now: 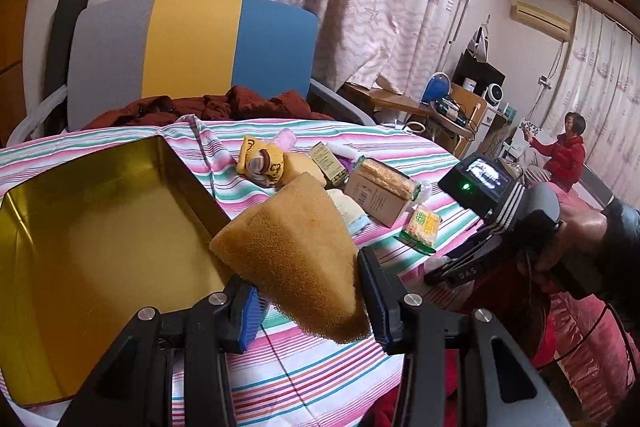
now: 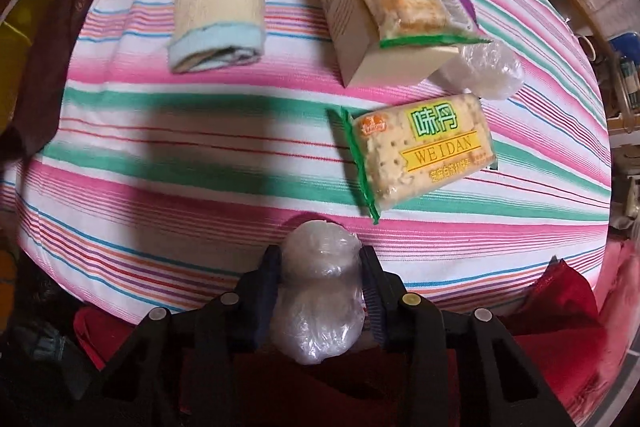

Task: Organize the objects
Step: 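Grasp the tan sponge with the left tool while the right tool grasps the clear plastic bag, then carry the sponge and plastic bag over the gold tray and release both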

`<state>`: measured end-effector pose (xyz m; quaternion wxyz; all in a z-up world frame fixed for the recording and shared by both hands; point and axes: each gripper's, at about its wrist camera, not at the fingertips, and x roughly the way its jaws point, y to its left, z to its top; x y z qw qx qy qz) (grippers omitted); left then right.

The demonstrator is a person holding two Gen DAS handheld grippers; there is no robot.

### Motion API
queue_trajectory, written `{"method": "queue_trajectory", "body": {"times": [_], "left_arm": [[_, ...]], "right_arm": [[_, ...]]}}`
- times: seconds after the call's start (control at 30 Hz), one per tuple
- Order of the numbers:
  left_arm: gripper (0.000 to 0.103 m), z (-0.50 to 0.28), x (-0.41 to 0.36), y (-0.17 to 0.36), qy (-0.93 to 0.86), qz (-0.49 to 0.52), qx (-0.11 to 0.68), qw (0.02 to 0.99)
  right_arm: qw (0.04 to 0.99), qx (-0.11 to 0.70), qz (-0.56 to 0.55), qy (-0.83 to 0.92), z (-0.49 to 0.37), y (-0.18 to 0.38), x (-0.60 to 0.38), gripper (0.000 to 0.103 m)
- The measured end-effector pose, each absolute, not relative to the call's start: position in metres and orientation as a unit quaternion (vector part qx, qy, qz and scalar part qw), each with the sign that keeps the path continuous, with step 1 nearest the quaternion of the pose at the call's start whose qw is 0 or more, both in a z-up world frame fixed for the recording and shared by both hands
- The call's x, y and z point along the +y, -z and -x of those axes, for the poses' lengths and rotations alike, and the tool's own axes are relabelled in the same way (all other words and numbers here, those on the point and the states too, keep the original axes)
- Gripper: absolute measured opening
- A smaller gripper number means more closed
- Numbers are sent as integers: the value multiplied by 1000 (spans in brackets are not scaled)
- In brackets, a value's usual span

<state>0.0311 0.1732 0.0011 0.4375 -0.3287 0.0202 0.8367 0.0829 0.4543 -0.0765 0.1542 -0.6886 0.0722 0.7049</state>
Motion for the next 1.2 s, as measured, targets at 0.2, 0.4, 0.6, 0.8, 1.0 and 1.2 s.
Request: {"method": "queue_trajectory", "body": {"times": [0.2,0.4,0.6,0.8,1.0,1.2], "left_arm": [[44,-26,159,1,-847,330,15,416],[44,-9,132,-3,-872,330,5,362],[44,10,93,0,-894,342,-8,288],[45,27,51,9,-912,356,-18,204],[54,35,20,18,-920,369,-20,129],[58,30,-10,22,-922,377,-39,81]], "right_arm": [[156,107,632,-752,-94,53,462,39],[129,110,565,-807,-106,24,444,39],[70,119,497,-856,-78,-6,397,39],[-15,122,450,-884,-16,-20,326,39],[-102,141,442,-880,31,-12,259,50],[-151,166,454,-862,50,8,220,64]]}}
